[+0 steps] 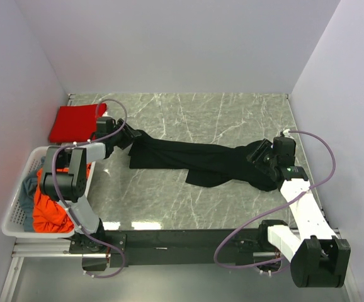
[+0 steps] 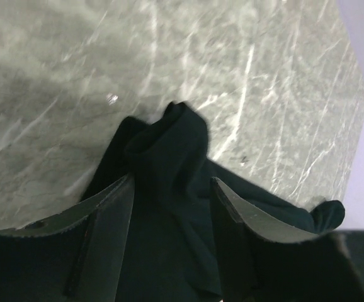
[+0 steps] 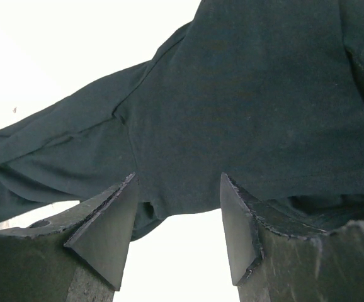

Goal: Fold and stack the t-shirts
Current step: Flatten the tshirt out

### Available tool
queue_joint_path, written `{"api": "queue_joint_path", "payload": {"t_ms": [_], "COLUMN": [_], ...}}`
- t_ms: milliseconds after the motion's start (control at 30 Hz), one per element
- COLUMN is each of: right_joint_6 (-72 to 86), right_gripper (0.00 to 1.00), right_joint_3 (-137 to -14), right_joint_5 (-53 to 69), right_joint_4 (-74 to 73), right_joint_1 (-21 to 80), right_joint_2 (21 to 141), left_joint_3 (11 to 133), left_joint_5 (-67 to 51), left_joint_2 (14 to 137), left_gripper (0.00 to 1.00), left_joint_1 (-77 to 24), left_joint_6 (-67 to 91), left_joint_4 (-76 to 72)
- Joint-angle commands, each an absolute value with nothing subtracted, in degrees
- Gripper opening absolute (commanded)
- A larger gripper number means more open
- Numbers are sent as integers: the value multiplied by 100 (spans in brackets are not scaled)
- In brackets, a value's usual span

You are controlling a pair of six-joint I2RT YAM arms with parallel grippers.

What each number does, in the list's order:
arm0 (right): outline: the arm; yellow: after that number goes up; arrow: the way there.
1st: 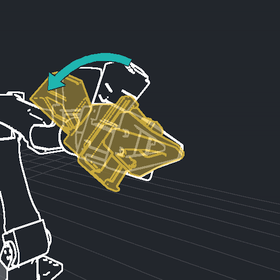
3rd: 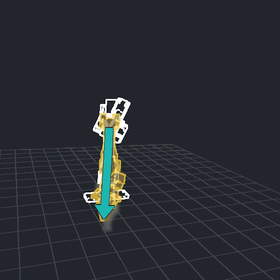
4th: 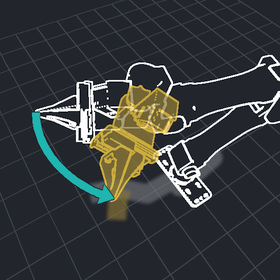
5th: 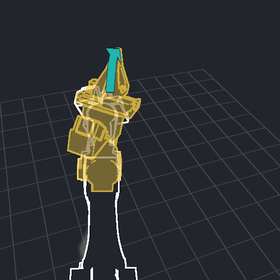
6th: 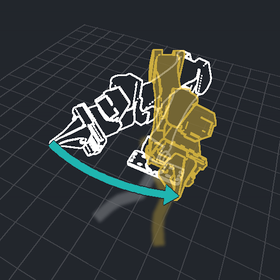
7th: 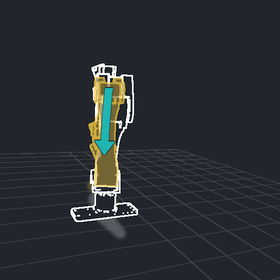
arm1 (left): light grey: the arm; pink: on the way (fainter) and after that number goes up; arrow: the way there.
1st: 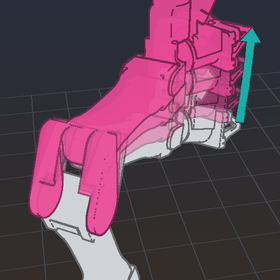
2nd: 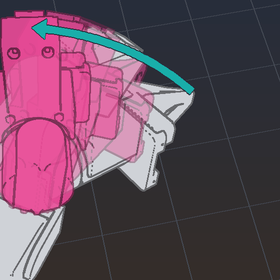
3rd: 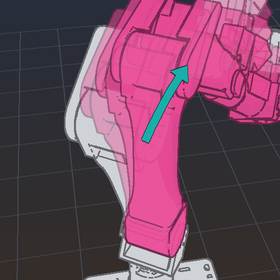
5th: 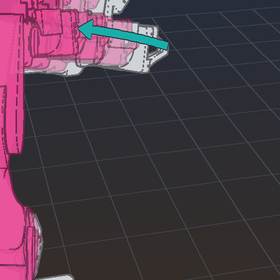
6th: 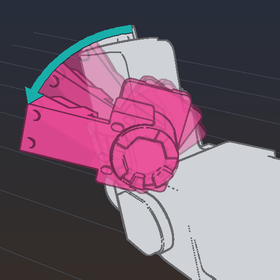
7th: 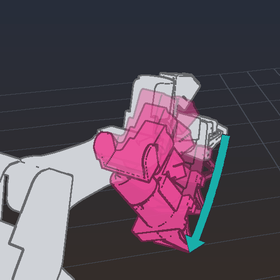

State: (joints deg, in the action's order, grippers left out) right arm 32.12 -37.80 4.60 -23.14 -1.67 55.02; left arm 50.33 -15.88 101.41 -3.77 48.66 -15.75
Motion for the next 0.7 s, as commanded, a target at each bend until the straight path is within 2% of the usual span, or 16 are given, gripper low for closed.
{"api": "queue_joint_path", "payload": {"t_ms": [0,167,433,667], "right_joint_6": [3261,3234,3217,3199], "right_gripper": [61,61,61,61], "right_joint_3": [-3735,-3744,-3771,-3735], "right_joint_5": [501,483,492,475], "right_joint_4": [-2101,-2136,-2145,-2144], "right_joint_1": [-202,-202,-194,-202], "right_joint_2": [5511,5484,5502,5467], "left_joint_3": [5352,5414,5186,5176], "left_joint_5": [-1415,-1468,-1301,-1521], "left_joint_2": [9826,9966,10028,10195], "left_gripper": [56,57,67,64], "left_joint_1": [-422,-431,-439,-448], "left_joint_6": [4614,4711,5053,5317], "left_joint_4": [-1512,-1486,-1415,-1705]}}
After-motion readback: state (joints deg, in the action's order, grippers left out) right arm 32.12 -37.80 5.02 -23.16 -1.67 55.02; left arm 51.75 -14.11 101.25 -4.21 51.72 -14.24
